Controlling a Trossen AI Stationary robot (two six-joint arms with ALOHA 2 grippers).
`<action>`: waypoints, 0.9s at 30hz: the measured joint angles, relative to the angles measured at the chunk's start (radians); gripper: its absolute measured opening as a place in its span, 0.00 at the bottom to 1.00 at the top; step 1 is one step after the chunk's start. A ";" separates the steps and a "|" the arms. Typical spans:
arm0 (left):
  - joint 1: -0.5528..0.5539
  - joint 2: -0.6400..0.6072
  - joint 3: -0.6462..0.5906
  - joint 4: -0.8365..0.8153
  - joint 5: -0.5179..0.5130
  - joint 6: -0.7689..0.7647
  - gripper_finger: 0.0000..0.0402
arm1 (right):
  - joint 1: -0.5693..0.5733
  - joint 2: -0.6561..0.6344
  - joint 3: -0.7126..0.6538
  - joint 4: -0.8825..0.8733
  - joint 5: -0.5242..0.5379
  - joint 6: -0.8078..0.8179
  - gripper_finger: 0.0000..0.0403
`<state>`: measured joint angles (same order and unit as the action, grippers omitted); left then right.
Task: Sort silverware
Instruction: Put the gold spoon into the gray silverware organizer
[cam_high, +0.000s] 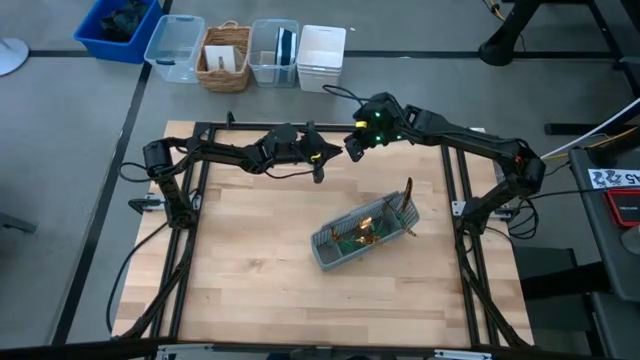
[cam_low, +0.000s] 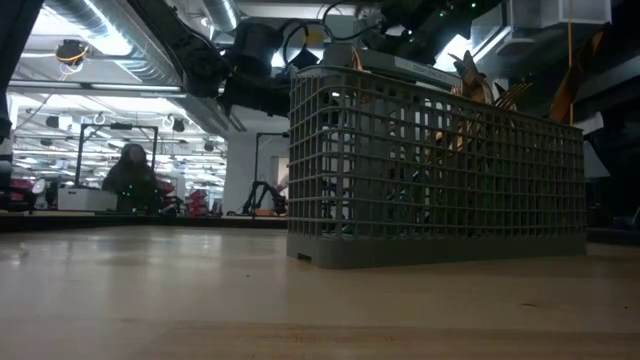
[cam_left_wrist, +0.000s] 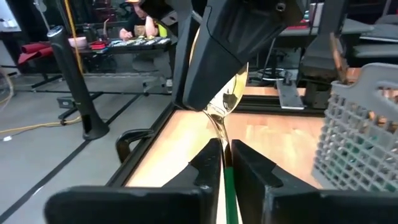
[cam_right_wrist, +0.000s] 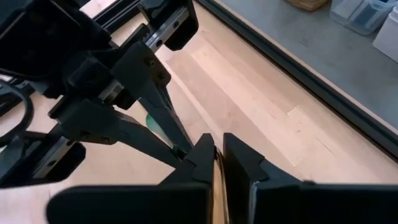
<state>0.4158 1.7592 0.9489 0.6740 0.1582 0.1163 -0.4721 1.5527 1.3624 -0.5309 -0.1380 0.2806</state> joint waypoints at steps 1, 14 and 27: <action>-0.001 0.000 0.000 0.001 0.002 -0.005 0.08 | 0.000 -0.005 0.000 -0.006 -0.003 -0.001 0.05; 0.003 -0.099 0.001 -0.118 -0.011 -0.057 0.19 | 0.001 -0.111 -0.002 -0.136 0.010 -0.012 0.05; 0.004 -0.334 0.001 -0.664 -0.005 -0.075 0.16 | 0.022 -0.374 -0.002 -0.217 -0.072 -0.150 0.05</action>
<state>0.4196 1.4248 0.9497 0.0096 0.1536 0.0414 -0.4503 1.1787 1.3609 -0.7480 -0.2104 0.1302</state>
